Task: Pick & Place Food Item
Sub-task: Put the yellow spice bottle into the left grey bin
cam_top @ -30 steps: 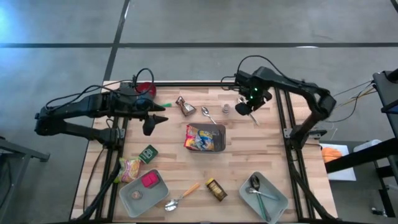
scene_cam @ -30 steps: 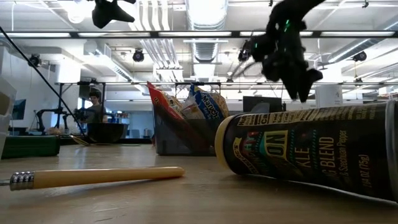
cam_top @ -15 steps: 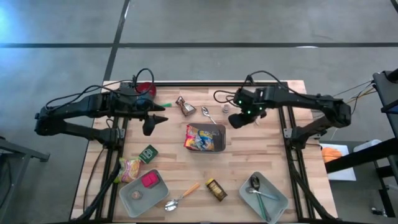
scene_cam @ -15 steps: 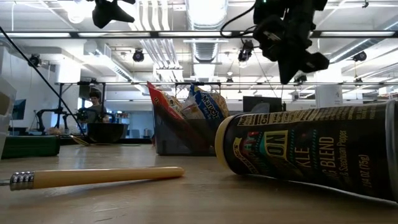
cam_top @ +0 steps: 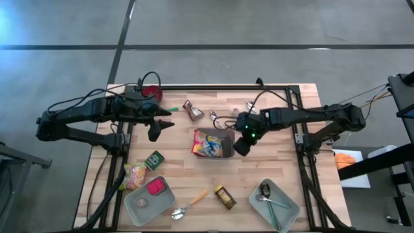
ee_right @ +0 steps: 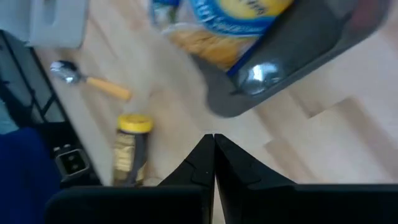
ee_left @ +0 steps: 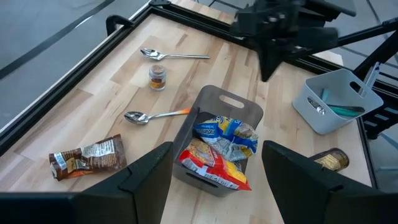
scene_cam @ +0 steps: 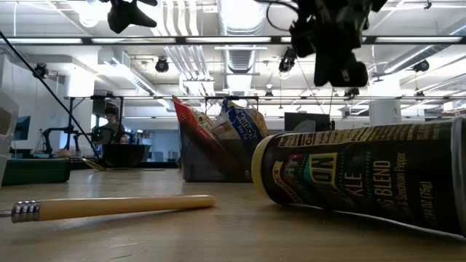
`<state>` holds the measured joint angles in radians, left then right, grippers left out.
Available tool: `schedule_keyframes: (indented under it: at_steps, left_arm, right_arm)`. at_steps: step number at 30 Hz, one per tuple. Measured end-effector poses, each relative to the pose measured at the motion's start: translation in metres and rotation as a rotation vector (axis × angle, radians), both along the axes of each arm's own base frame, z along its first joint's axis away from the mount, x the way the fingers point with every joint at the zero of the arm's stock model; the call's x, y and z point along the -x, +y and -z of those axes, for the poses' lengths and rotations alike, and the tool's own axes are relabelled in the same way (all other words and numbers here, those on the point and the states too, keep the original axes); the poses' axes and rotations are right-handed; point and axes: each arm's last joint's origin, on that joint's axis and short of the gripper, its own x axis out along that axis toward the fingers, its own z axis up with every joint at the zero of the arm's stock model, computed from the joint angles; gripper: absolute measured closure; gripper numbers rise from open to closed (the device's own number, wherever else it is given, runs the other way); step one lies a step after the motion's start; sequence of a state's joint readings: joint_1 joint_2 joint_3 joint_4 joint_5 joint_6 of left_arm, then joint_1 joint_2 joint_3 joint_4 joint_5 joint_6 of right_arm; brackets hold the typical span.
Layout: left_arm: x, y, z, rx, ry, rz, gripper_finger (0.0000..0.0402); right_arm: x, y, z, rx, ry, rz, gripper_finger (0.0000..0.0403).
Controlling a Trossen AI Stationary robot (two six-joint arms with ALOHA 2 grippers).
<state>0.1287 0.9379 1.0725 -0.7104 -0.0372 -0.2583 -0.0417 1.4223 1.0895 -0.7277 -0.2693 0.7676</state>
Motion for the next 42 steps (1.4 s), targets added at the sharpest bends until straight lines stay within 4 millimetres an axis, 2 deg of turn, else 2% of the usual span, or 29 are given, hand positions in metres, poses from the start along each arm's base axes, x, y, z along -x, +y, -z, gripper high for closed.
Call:
schedule_keyframes:
  at_steps: [6,9,12,17,20,23,32,38,42]
  left_arm:
    - [0.000,0.000,0.000,0.000,0.000,0.001,0.0153]
    - [0.000,0.000,0.000,0.002,0.003,0.003,0.0153]
    - [0.001,0.000,0.002,0.006,0.024,0.003,0.0153]
    - [0.001,-0.001,0.005,0.057,0.044,-0.001,0.0153]
    - [-0.001,-0.002,0.006,0.115,0.044,0.006,0.0153]
    - [-0.003,-0.003,0.008,0.158,0.055,0.030,0.0153]
    - [-0.002,-0.004,0.014,0.170,0.134,0.060,0.0153]
    - [0.002,-0.005,0.019,0.173,0.194,0.060,0.0153]
    - [0.003,-0.005,0.019,0.150,0.205,0.077,0.0153]
  right_arm:
    - [-0.002,0.026,-0.005,-0.048,0.006,-0.010,0.0394]
    - [-0.001,0.037,-0.003,-0.080,0.027,0.006,0.0379]
    - [-0.001,0.051,-0.001,-0.123,0.034,0.031,0.0337]
    - [-0.005,0.078,-0.001,-0.190,-0.038,0.054,0.0242]
    - [-0.012,0.093,0.001,-0.203,-0.090,0.092,0.0198]
    - [-0.026,0.110,0.006,-0.222,-0.097,0.077,0.0172]
    - [-0.078,0.167,0.031,-0.146,0.037,-0.028,0.0161]
    - [-0.080,0.194,0.033,0.047,0.260,0.061,0.0161]
    - [-0.085,0.215,0.033,0.050,0.293,0.078,0.0161]
